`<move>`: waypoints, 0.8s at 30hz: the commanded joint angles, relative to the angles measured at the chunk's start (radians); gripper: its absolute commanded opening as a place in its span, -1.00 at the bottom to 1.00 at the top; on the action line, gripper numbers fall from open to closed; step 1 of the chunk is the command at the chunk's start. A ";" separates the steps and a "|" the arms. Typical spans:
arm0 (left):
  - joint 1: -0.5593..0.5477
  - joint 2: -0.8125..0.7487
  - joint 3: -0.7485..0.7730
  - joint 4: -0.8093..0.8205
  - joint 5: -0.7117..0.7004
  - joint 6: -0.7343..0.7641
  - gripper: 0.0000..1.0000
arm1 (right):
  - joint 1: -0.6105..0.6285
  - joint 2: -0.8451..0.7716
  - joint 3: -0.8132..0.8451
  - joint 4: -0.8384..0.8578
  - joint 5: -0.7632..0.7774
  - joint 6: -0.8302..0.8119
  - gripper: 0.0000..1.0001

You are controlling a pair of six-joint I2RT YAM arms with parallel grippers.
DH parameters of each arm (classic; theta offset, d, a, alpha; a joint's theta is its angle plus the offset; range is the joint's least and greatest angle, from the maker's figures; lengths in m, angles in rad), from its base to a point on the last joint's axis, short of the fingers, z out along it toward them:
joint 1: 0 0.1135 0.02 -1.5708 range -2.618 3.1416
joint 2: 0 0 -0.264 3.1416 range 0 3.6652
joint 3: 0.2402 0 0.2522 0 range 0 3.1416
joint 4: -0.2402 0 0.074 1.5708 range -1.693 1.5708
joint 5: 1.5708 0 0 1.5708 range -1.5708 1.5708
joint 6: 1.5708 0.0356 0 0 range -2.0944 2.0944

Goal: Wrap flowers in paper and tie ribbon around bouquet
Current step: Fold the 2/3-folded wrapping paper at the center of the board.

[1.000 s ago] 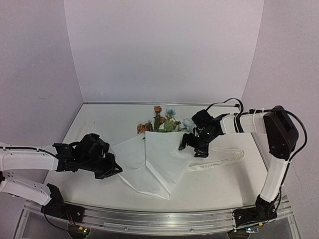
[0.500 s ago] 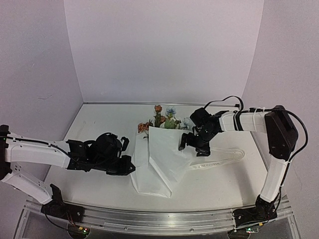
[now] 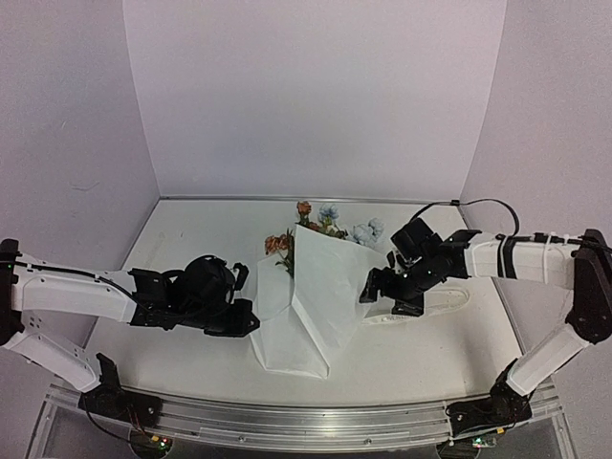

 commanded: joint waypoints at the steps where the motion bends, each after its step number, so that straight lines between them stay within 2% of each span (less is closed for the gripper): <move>1: 0.000 -0.006 0.015 0.057 -0.002 0.023 -1.00 | 0.121 -0.017 -0.128 0.199 0.021 0.146 0.30; 3: 0.000 -0.006 0.014 0.061 0.003 0.028 -1.00 | 0.176 0.023 -0.146 0.298 0.036 0.182 0.07; 7: -0.002 -0.011 0.012 0.069 0.013 0.039 -1.00 | 0.233 0.115 -0.105 0.382 0.053 0.210 -0.16; 12: -0.009 -0.019 0.015 0.077 0.025 0.069 -1.00 | 0.256 0.190 -0.031 0.389 0.031 0.222 -0.20; 16: -0.027 -0.011 0.036 0.100 0.032 0.120 -1.00 | 0.266 0.240 0.024 0.328 0.016 0.209 -0.20; 24: -0.060 0.086 0.116 0.166 0.121 0.248 -1.00 | 0.266 0.301 0.062 0.245 0.012 0.175 -0.21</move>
